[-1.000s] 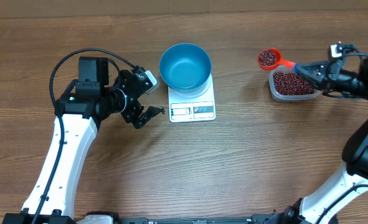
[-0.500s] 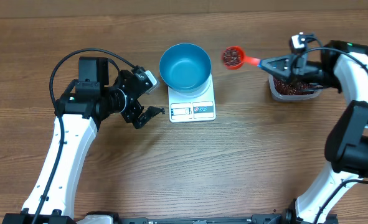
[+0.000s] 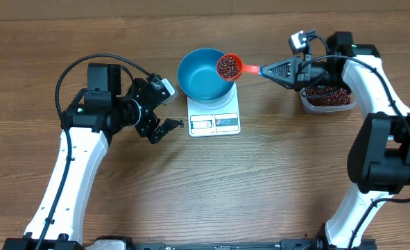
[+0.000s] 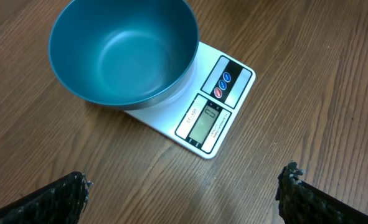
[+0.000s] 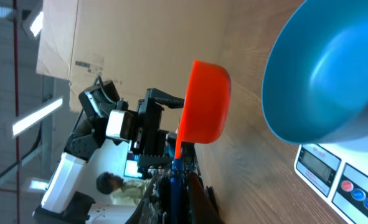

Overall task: Scoop item into bowl and weigh 150g on scale
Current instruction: 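Carry the filled scoop with right gripper over the teal bowl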

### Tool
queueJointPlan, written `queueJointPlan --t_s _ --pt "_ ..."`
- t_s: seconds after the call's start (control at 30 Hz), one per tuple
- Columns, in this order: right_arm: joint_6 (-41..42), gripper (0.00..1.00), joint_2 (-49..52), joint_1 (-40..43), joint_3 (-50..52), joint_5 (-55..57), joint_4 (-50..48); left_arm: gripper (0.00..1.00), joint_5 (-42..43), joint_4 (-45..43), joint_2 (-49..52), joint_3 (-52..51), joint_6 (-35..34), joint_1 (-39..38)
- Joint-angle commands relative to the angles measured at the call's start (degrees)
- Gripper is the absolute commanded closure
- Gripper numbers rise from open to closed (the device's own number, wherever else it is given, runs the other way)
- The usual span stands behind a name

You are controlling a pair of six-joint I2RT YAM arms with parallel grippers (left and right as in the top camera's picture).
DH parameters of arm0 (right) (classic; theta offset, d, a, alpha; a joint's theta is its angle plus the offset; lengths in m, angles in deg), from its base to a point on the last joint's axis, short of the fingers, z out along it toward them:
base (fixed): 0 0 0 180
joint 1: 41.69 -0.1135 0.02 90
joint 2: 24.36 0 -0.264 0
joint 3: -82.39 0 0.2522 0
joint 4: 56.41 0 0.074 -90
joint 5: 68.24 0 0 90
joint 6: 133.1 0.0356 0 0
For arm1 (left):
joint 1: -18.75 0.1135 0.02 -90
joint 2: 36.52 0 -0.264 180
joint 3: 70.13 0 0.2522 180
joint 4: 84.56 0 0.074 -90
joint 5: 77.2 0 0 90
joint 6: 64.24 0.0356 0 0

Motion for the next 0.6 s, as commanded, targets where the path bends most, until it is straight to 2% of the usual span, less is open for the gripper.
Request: queueJointPlan --t_s 0.0,0.3,0.4,0.57 --pt "8.09 0.96 0.39 -1.70 0.13 1.68 -3.23 0.00 1.07 0.02 -0.28 -0.39 -0.81 0.11" --pt "24.90 0.96 0.37 -6.21 0.09 13.40 -17.64 0.00 1.07 0.02 -0.28 -0.39 -0.81 0.11" --pt "27.28 0.96 0.35 -7.02 -0.17 15.91 -19.96 0.01 1.07 0.02 -0.28 -0.39 -0.81 0.11" --pt "27.28 0.96 -0.24 -8.46 -2.62 24.72 -18.29 0.00 1.07 0.04 -0.28 -0.39 -0.81 0.11"
